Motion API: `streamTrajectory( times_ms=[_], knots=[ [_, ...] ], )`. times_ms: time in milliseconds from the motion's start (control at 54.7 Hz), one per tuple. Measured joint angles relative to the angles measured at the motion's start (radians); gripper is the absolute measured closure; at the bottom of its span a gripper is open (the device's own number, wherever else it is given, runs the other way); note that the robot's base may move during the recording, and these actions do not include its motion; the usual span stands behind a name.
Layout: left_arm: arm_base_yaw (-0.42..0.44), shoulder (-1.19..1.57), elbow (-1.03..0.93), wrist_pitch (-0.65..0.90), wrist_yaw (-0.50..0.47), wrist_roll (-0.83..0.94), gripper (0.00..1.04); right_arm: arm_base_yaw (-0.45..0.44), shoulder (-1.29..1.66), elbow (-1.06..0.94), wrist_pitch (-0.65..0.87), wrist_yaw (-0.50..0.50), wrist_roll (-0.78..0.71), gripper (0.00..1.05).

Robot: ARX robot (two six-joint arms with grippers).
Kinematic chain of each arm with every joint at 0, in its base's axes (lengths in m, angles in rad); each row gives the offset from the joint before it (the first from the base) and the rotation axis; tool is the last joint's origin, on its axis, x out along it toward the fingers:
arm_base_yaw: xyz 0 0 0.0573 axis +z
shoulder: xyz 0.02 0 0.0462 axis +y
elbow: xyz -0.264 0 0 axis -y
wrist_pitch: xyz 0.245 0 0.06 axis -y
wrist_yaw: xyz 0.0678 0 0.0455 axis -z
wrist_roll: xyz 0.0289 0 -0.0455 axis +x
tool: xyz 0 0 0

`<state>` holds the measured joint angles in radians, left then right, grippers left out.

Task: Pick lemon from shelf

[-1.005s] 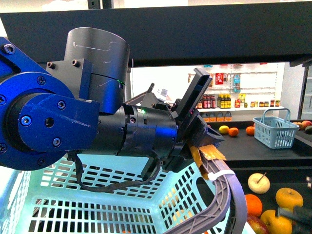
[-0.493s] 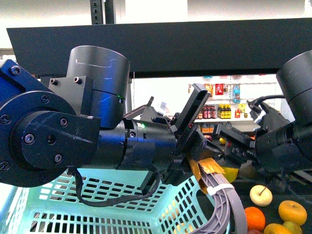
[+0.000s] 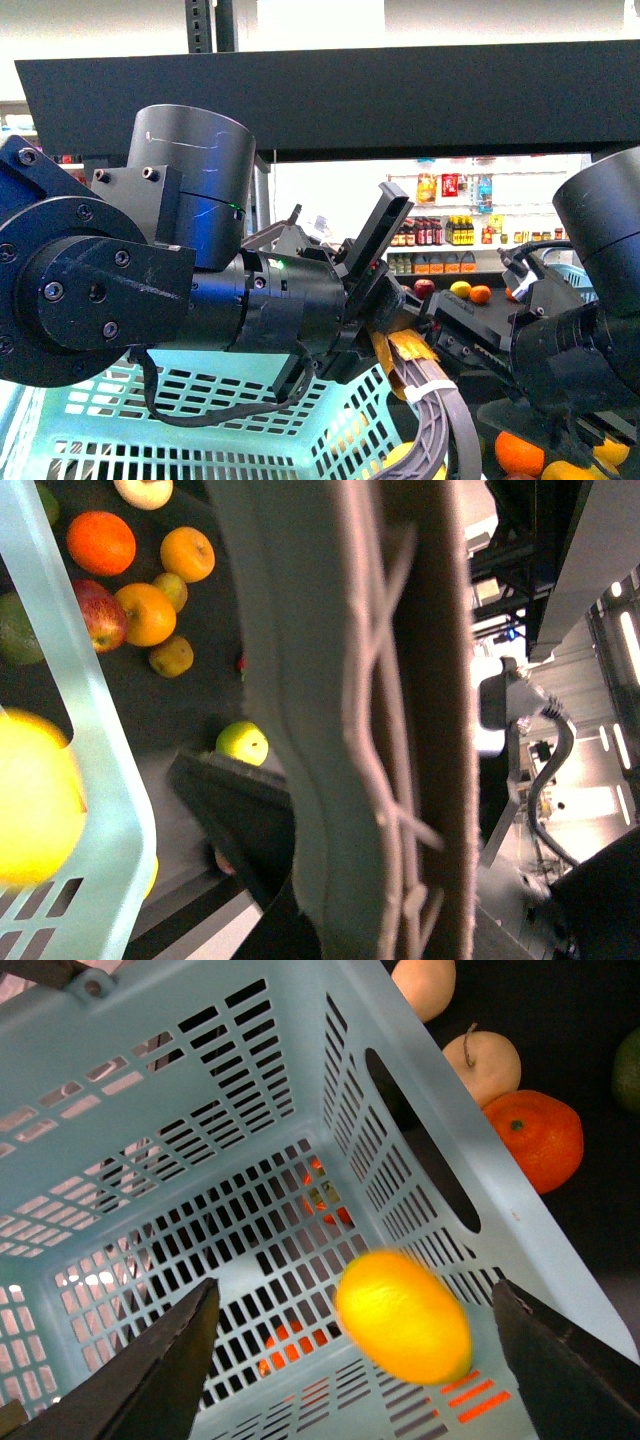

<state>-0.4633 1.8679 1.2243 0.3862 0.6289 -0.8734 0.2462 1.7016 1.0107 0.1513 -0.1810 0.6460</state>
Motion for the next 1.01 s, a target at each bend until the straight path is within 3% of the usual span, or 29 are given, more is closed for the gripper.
streamTrajectory(
  times_ms=[91,256,274,402,548,749,1005],
  knots=[
    [0.002,0.0,0.0,0.0,0.001,-0.007,0.97,0.001,0.0,-0.016,0.0,-0.002,-0.014,0.07],
    [0.002,0.0,0.0,0.0,0.003,-0.005,0.97,-0.024,-0.01,-0.027,0.006,0.002,-0.042,0.08],
    [-0.013,0.0,0.001,0.0,0.029,-0.013,0.97,-0.148,-0.098,-0.057,0.023,0.034,-0.111,0.08],
    [-0.021,0.0,0.002,0.0,0.026,-0.009,0.97,-0.229,-0.122,-0.125,0.024,-0.003,-0.142,0.08],
    [-0.014,0.0,0.002,0.0,0.023,-0.018,0.97,-0.343,-0.114,-0.245,0.008,0.037,-0.147,0.08],
    [-0.018,0.0,0.002,0.0,0.026,-0.009,0.97,-0.367,0.046,-0.406,0.07,0.129,-0.117,0.08],
    [-0.018,0.0,0.002,0.0,0.025,-0.011,0.97,-0.321,0.258,-0.412,0.106,0.225,-0.047,0.08]
  ],
)
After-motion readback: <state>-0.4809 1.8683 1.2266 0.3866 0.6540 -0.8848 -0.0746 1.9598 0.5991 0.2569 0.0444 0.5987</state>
